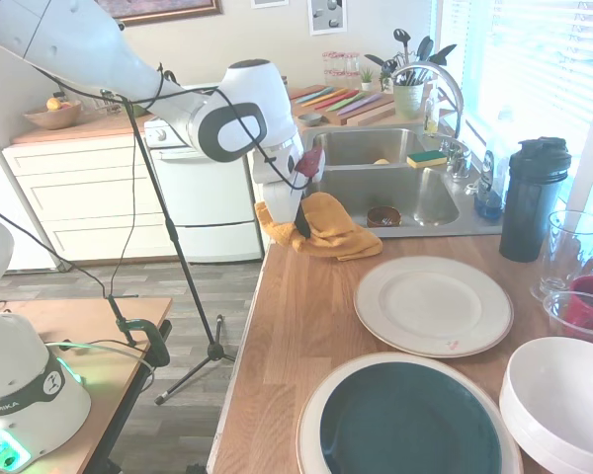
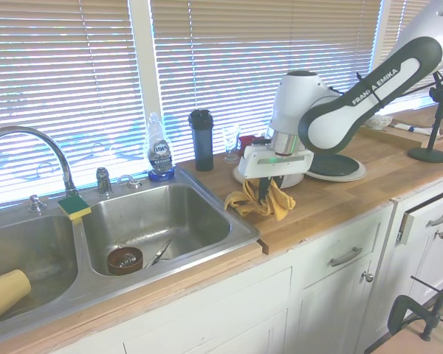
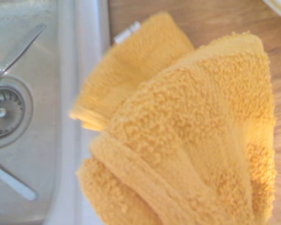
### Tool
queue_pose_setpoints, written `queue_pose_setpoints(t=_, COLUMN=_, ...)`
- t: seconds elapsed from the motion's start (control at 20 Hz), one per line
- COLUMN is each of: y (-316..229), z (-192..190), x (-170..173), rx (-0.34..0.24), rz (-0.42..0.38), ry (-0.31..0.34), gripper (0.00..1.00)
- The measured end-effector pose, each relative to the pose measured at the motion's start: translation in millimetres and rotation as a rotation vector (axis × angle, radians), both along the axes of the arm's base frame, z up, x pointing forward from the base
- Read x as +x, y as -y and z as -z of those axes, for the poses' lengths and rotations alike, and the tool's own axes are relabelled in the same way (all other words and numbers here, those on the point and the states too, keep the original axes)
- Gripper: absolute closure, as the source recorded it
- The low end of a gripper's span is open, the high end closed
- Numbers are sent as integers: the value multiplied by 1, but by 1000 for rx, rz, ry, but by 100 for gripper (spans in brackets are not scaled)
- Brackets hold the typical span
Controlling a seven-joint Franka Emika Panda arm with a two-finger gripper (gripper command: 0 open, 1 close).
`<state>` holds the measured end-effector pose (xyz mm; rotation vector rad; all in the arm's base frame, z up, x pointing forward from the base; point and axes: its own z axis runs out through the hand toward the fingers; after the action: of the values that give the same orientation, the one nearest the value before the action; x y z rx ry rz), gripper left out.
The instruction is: Wipe the white plate in clockwise motion
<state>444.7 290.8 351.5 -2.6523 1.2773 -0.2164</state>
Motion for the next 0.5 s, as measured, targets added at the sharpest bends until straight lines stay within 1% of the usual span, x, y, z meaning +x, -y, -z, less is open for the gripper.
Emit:
queue_pose_setpoints(t=0.2, y=15, z=23, x=-2, rx=3, rz=-42, ry=19, gripper=100)
queue_pose_setpoints(t=0.35, y=19, z=31, x=-5, rx=8, rz=-67, ry=34, gripper=100)
queue_pose_setpoints(t=0.4, y=20, z=31, x=-5, rx=9, rz=-72, ry=36, gripper=0)
queue_pose_setpoints(t=0.5, y=20, z=30, x=-5, rx=10, rz=-79, ry=37, gripper=0)
